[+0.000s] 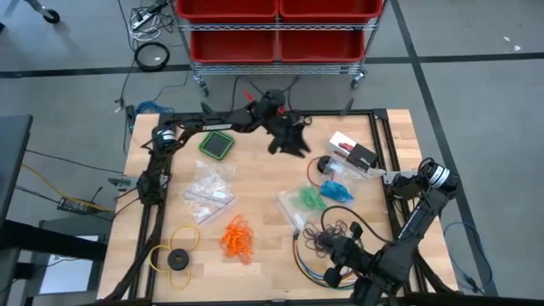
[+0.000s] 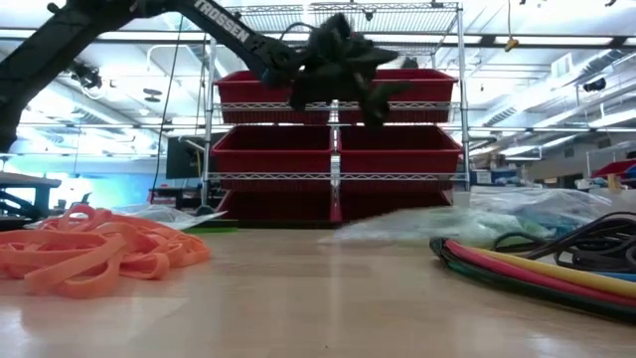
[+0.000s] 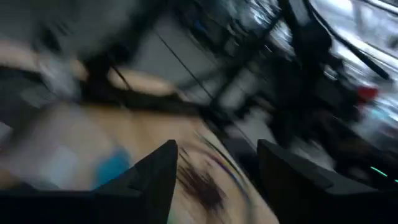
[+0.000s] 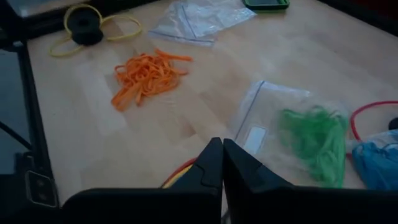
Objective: Sort rubber bands
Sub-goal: Put the transparent zip bag on the middle right of the table
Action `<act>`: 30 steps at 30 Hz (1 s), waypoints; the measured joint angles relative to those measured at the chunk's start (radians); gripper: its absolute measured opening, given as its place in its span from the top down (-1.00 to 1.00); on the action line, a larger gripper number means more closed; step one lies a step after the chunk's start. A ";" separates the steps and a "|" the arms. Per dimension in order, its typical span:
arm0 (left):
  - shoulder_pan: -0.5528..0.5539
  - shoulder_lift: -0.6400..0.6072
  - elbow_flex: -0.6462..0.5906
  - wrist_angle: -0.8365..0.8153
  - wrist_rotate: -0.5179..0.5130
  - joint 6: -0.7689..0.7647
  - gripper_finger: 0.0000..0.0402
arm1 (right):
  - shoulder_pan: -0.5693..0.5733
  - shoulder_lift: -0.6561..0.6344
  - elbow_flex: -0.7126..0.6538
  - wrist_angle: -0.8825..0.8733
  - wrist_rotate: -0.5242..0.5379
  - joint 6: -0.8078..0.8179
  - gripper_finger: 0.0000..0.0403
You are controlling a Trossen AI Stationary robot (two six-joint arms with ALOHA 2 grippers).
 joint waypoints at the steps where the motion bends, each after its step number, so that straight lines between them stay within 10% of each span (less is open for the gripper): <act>1: 0.000 -0.015 -0.004 -0.098 0.030 0.058 -0.09 | -0.004 0.000 0.000 0.000 -0.005 -0.007 1.00; 11: -0.043 -0.132 -0.025 -1.002 -0.269 0.870 0.09 | -0.063 0.001 -0.130 0.163 -0.097 -0.030 0.97; 18: -0.147 -0.164 -0.196 -0.874 -0.252 0.875 0.10 | -0.174 0.002 -0.216 0.392 -0.200 -0.263 0.67; 30: -0.353 -0.161 -0.682 -0.119 -0.418 0.580 0.17 | -0.371 0.002 -0.228 0.433 -0.395 -0.546 0.48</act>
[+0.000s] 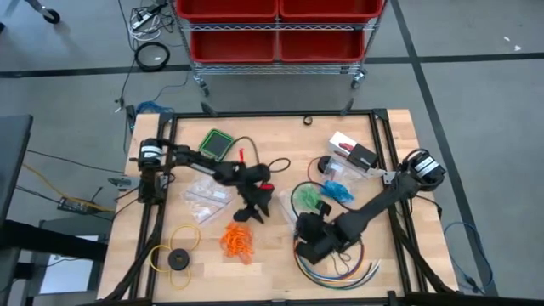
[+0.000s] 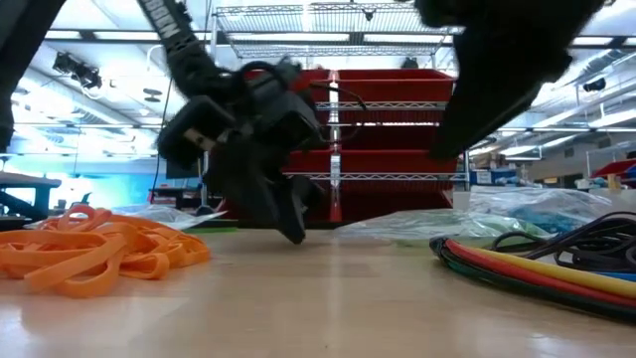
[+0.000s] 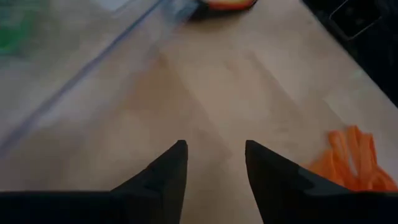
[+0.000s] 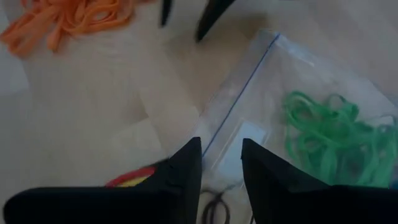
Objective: Sort rubber bands
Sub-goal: Put the transparent zip bag on the middle right of the table
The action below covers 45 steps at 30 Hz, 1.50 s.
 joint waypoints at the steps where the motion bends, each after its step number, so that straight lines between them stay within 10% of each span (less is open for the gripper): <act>1: -0.014 0.000 -0.035 0.083 -0.001 -0.036 0.18 | -0.013 0.000 0.000 0.009 -0.013 -0.020 0.49; 12: -0.095 0.000 -0.315 0.767 -0.223 -0.314 0.20 | -0.121 0.000 -0.136 0.239 -0.137 -0.130 0.45; 30: -0.090 0.000 -0.325 0.761 -0.228 -0.346 0.20 | -0.148 0.010 -0.290 0.453 -0.172 -0.189 0.21; 45: -0.092 0.000 -0.325 0.762 -0.229 -0.346 0.20 | -0.157 0.139 -0.233 0.458 -0.066 -0.182 0.96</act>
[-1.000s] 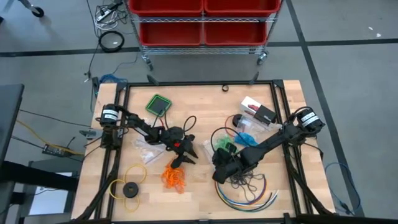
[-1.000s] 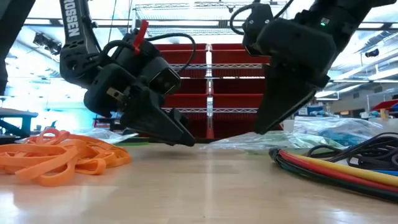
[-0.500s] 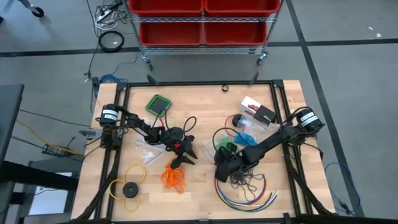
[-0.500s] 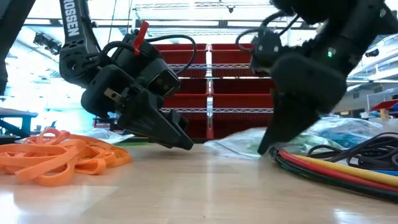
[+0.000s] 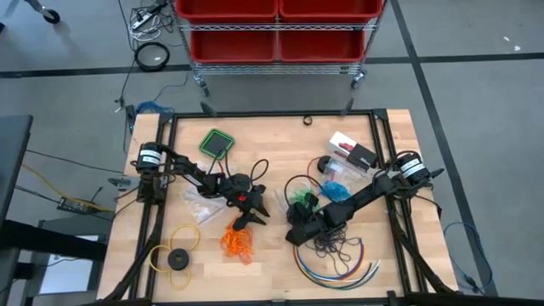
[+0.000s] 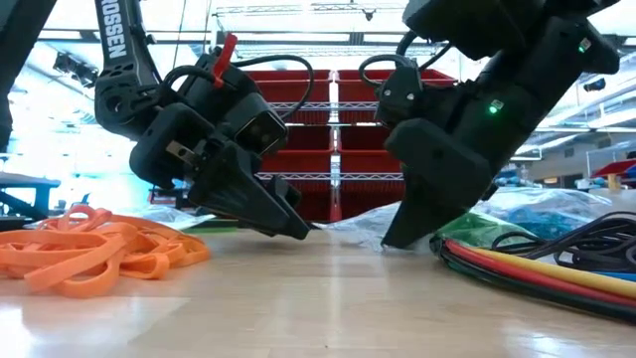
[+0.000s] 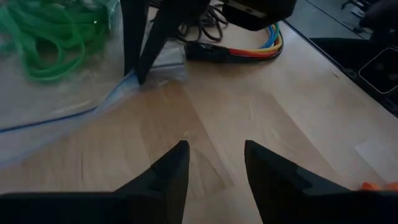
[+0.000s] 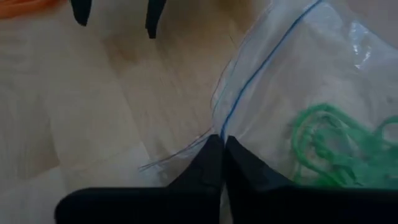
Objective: Sort rubber bands
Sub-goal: Put the transparent zip bag on the middle right of the table
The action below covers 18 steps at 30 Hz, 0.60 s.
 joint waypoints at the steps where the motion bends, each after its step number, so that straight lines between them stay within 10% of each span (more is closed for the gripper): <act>1: 0.000 0.000 0.000 0.000 0.000 0.000 0.20 | -0.001 -0.012 0.003 -0.017 -0.007 -0.004 0.97; 18: -0.002 0.000 0.000 0.001 -0.001 0.000 0.20 | 0.021 -0.438 0.026 -0.525 0.249 0.322 1.00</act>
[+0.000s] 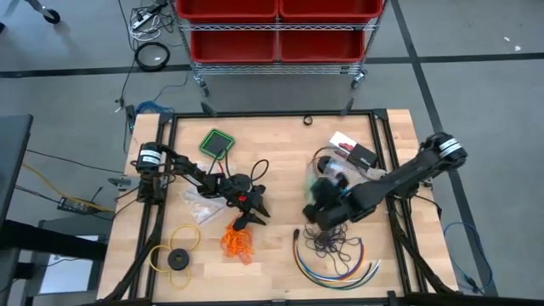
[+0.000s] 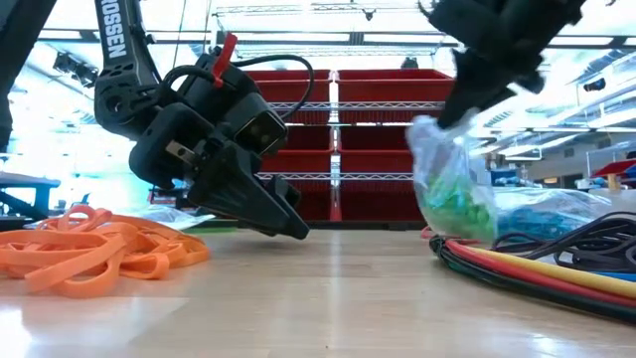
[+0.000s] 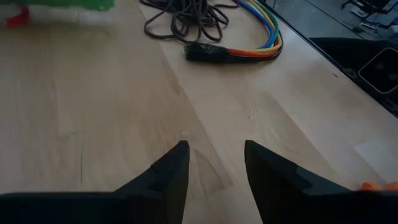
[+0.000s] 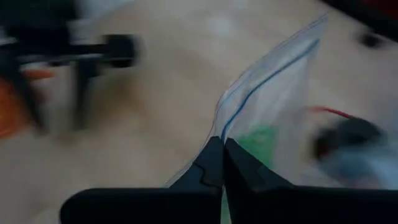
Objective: Sort rubber bands
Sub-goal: Put the transparent zip bag on the middle right of the table
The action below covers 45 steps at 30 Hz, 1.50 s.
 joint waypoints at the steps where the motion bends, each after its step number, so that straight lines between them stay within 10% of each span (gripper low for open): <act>1: 0.000 0.000 0.000 0.000 0.000 0.000 0.20 | -0.001 -0.021 0.000 -0.073 0.007 0.060 1.00; 13: 0.000 0.000 0.000 0.000 0.000 0.000 0.20 | -0.028 -0.030 -0.001 -0.823 -0.241 0.549 1.00; 21: 0.000 0.000 0.000 0.000 0.000 0.001 0.20 | -0.021 -0.029 -0.045 -0.770 -0.313 0.564 0.92; 33: 0.000 0.000 0.000 0.000 0.002 0.000 0.20 | 0.016 -0.031 -0.108 -0.848 -0.459 0.761 0.21; 45: 0.003 -0.010 -0.001 -0.008 -0.010 0.006 0.20 | 0.092 -0.033 -0.073 -0.850 -0.428 0.831 0.41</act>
